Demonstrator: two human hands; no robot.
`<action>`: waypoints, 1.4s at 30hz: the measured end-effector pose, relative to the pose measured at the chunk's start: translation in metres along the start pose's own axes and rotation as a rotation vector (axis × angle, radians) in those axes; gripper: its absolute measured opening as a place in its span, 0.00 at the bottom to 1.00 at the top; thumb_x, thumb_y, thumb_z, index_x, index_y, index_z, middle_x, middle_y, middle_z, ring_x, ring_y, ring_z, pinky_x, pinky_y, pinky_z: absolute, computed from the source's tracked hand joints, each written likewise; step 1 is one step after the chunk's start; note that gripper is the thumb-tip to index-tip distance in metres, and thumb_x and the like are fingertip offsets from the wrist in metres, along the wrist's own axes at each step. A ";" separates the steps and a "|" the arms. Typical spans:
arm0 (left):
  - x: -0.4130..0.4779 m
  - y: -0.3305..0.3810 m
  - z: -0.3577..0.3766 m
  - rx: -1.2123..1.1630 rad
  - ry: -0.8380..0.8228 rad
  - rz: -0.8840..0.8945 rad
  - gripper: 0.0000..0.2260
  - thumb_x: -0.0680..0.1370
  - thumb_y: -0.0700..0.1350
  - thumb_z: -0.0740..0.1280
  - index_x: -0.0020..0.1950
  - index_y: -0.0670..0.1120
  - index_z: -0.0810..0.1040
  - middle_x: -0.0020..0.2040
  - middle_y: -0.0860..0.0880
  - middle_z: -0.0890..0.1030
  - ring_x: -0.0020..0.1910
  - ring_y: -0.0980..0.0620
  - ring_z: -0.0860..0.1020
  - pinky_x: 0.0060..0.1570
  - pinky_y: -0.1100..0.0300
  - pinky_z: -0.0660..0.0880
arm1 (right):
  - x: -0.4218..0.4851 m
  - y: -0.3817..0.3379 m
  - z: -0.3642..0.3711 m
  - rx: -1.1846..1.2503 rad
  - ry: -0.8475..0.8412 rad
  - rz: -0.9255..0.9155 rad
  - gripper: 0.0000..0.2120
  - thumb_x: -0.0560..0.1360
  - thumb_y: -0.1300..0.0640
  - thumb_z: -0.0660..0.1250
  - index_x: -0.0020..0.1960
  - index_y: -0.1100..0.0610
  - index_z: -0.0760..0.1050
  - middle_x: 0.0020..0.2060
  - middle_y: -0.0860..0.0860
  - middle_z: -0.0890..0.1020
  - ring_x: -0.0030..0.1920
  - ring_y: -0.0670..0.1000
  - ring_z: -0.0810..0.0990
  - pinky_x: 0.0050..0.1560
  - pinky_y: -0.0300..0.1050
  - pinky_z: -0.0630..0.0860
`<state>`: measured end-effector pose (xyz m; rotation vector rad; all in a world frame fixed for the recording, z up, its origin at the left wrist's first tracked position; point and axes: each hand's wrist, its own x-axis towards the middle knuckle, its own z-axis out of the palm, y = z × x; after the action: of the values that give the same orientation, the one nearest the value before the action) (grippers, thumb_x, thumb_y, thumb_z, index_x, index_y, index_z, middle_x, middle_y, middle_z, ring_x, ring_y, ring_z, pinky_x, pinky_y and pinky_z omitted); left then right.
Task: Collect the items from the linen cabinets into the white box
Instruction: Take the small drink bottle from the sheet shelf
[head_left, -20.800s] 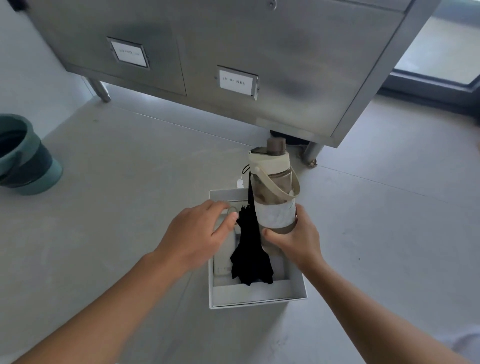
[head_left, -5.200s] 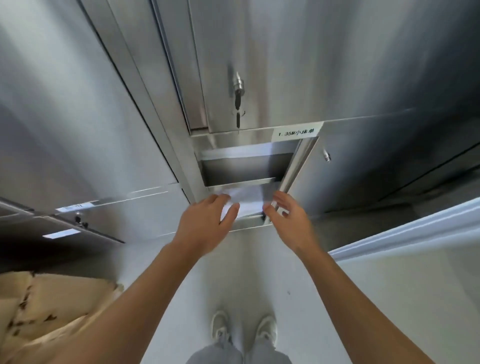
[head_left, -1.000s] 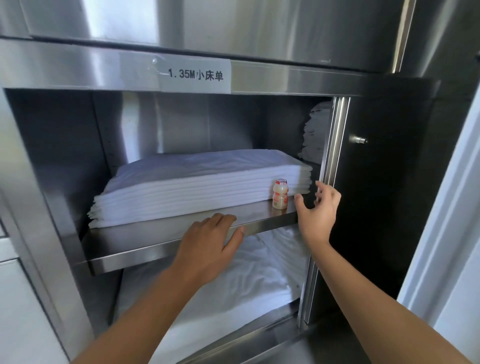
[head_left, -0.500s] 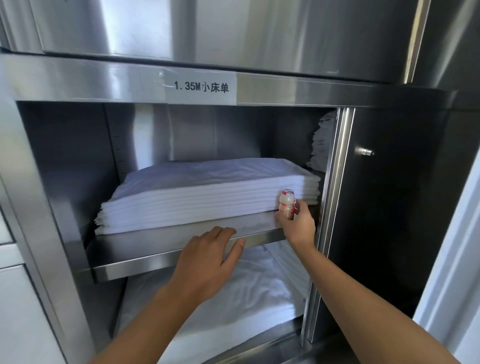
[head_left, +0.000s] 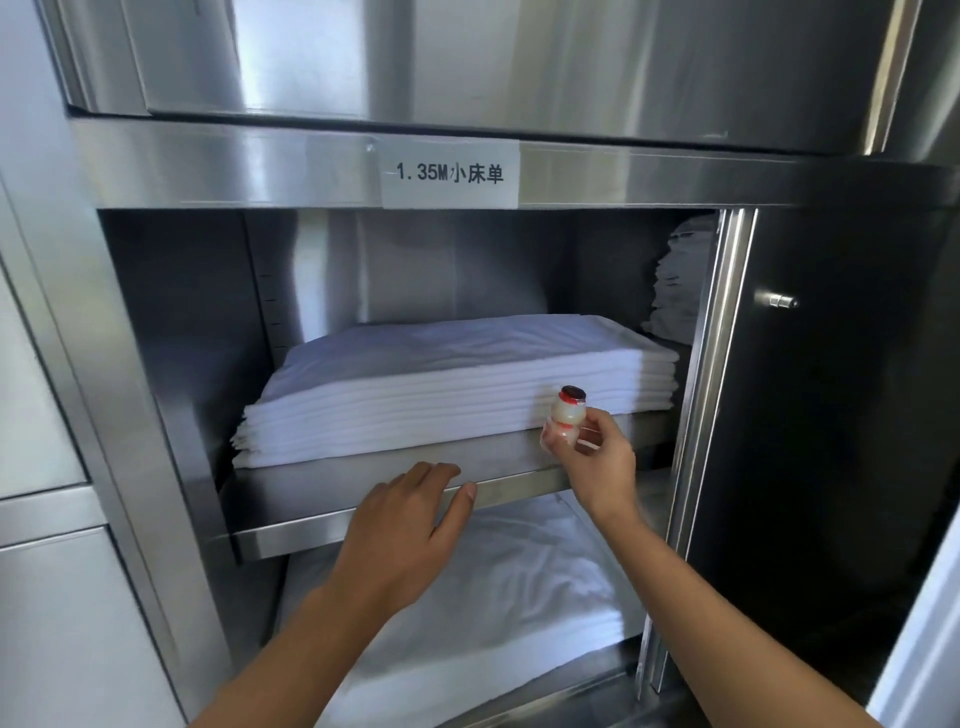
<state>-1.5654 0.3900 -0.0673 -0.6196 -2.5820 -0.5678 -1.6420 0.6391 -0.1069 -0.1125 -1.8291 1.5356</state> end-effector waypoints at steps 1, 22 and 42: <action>-0.001 -0.003 0.000 -0.007 0.003 -0.004 0.19 0.81 0.59 0.52 0.65 0.53 0.74 0.61 0.55 0.78 0.57 0.51 0.77 0.58 0.53 0.71 | -0.010 -0.005 0.004 0.066 -0.006 0.010 0.14 0.71 0.55 0.80 0.52 0.51 0.80 0.44 0.47 0.85 0.48 0.46 0.84 0.50 0.41 0.80; 0.041 -0.007 -0.141 -0.002 -0.179 -0.101 0.19 0.81 0.58 0.53 0.66 0.52 0.74 0.60 0.51 0.79 0.54 0.49 0.78 0.54 0.54 0.73 | -0.074 -0.198 0.039 0.238 -0.235 0.334 0.18 0.70 0.66 0.79 0.57 0.58 0.81 0.47 0.51 0.87 0.49 0.50 0.86 0.50 0.38 0.80; 0.026 0.100 -0.402 0.036 -0.314 -0.186 0.22 0.81 0.60 0.50 0.64 0.50 0.75 0.57 0.52 0.80 0.48 0.50 0.78 0.50 0.56 0.73 | -0.084 -0.471 -0.031 0.024 -0.364 0.482 0.14 0.73 0.56 0.78 0.57 0.50 0.81 0.49 0.43 0.86 0.52 0.46 0.85 0.49 0.33 0.80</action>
<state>-1.4147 0.2895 0.3059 -0.4918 -2.9613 -0.5148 -1.3869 0.4896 0.2699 -0.2969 -2.1756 2.0136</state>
